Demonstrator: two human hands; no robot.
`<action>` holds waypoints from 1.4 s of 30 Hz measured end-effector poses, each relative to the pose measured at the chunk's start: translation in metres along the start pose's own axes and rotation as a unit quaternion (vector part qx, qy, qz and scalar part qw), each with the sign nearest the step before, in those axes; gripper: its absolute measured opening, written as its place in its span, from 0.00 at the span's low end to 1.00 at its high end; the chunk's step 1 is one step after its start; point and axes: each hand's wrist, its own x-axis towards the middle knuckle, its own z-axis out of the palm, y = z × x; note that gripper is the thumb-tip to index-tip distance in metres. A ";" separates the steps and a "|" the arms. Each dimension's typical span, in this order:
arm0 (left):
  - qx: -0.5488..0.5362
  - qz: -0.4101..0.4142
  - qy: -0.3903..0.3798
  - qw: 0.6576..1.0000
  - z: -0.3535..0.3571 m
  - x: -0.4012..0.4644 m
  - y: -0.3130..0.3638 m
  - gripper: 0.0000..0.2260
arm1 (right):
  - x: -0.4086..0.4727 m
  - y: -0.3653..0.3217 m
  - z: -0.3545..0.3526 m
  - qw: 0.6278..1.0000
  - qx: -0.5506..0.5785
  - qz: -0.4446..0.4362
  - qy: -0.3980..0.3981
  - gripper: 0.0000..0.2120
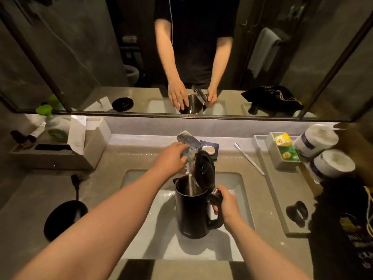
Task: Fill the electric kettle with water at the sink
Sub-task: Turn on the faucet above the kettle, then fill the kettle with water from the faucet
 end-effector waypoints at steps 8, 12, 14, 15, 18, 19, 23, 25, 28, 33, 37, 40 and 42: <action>0.127 0.096 -0.013 0.987 0.011 0.043 -0.008 0.18 | 0.024 -0.001 0.010 0.999 0.017 0.041 -0.006 0.18; 0.159 0.130 0.020 0.978 0.012 0.057 -0.011 0.18 | 0.034 -0.006 0.015 0.999 0.015 0.040 -0.005 0.17; 0.165 0.135 0.022 0.977 0.012 0.061 -0.013 0.19 | 0.036 -0.006 0.016 0.999 0.019 0.044 -0.001 0.17; 0.166 0.137 0.023 0.976 0.013 0.062 -0.014 0.19 | 0.037 -0.005 0.016 0.999 0.023 0.048 0.003 0.17; 0.163 0.152 0.031 0.974 0.014 0.062 -0.018 0.20 | 0.038 -0.002 0.015 0.997 0.039 0.061 0.010 0.18; 0.160 0.156 0.034 0.974 0.014 0.063 -0.020 0.19 | 0.039 -0.002 0.015 0.997 0.042 0.060 0.011 0.18; 0.076 0.122 0.066 0.987 0.011 0.065 -0.021 0.04 | 0.040 -0.002 0.013 0.998 0.045 0.049 0.016 0.17; 0.037 0.100 0.068 0.992 0.007 0.069 -0.021 0.05 | 0.040 -0.001 0.014 0.998 0.045 0.049 0.016 0.17; 0.016 0.102 0.052 0.993 0.005 0.070 -0.021 0.07 | 0.040 -0.001 0.017 0.998 0.035 0.048 0.020 0.18; -0.034 0.102 0.029 0.994 0.009 0.066 -0.024 0.03 | 0.039 -0.001 0.021 0.998 0.026 0.048 0.024 0.18; -0.026 0.108 0.020 0.994 0.013 0.060 -0.033 0.11 | 0.038 -0.002 0.023 0.998 0.026 0.045 0.019 0.18; -0.024 0.106 0.020 0.994 0.015 0.057 -0.036 0.16 | 0.039 -0.002 0.023 0.999 0.029 0.043 0.015 0.18; -0.026 0.100 0.009 0.995 0.016 0.055 -0.037 0.18 | 0.040 -0.003 0.023 0.999 0.026 0.041 0.009 0.17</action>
